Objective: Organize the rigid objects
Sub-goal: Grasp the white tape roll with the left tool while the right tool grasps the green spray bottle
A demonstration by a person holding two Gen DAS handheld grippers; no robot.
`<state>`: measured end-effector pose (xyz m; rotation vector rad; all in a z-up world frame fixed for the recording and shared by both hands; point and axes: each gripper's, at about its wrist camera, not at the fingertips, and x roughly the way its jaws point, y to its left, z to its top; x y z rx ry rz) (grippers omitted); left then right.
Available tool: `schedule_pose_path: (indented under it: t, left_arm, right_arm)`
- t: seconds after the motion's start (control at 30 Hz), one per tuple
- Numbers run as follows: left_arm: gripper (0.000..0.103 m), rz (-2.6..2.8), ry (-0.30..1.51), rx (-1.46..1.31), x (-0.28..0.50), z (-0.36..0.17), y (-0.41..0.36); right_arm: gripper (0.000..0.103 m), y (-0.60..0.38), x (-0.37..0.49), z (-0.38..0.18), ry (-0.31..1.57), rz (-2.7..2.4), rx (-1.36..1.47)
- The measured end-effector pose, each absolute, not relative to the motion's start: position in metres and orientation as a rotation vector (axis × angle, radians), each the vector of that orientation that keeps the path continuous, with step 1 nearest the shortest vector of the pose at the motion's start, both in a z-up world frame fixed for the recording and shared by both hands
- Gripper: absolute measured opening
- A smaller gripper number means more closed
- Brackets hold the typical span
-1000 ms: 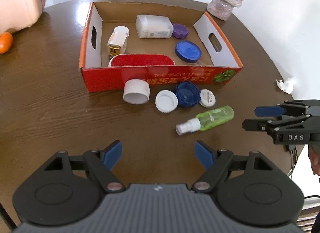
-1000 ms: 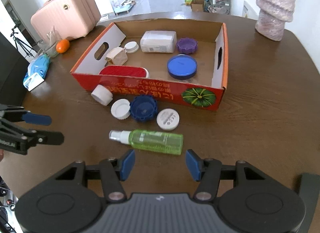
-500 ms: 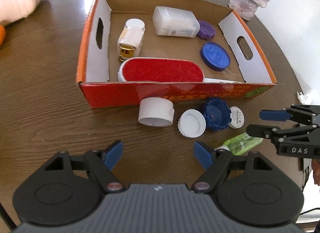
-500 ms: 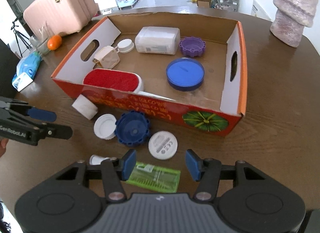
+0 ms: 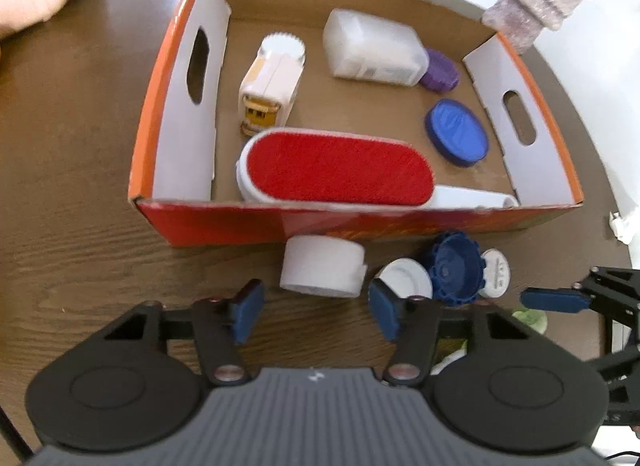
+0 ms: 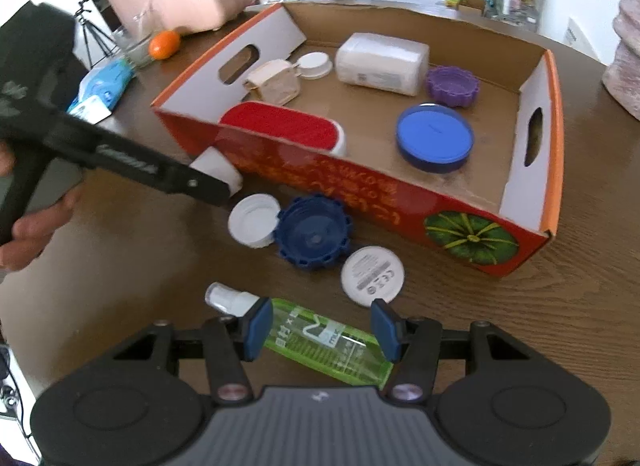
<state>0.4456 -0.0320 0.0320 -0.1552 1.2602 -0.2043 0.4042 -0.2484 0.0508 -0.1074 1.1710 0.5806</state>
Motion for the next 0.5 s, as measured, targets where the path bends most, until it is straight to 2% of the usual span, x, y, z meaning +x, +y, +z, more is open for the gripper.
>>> schedule_pose_path:
  t: [0.13, 0.33, 0.43, 0.5]
  left_arm:
    - [0.045, -0.199, 1.252, -0.166, 0.445, 0.032, -0.029]
    - [0.044, -0.217, 1.240, -0.154, 0.436, 0.032, -0.030]
    - [0.044, -0.244, 1.245, -0.132, 0.420, 0.032, -0.031]
    - [0.044, -0.262, 1.252, -0.111, 0.408, 0.032, -0.031]
  right_arm:
    - [0.054, -0.248, 0.398, 0.052, 1.174, 0.585, -0.129]
    - [0.054, -0.243, 0.387, 0.049, 1.181, 0.620, -0.161]
    - [0.052, -0.238, 0.383, 0.044, 1.195, 0.631, -0.172]
    - [0.042, -0.233, 0.379, 0.039, 1.205, 0.625, -0.187]
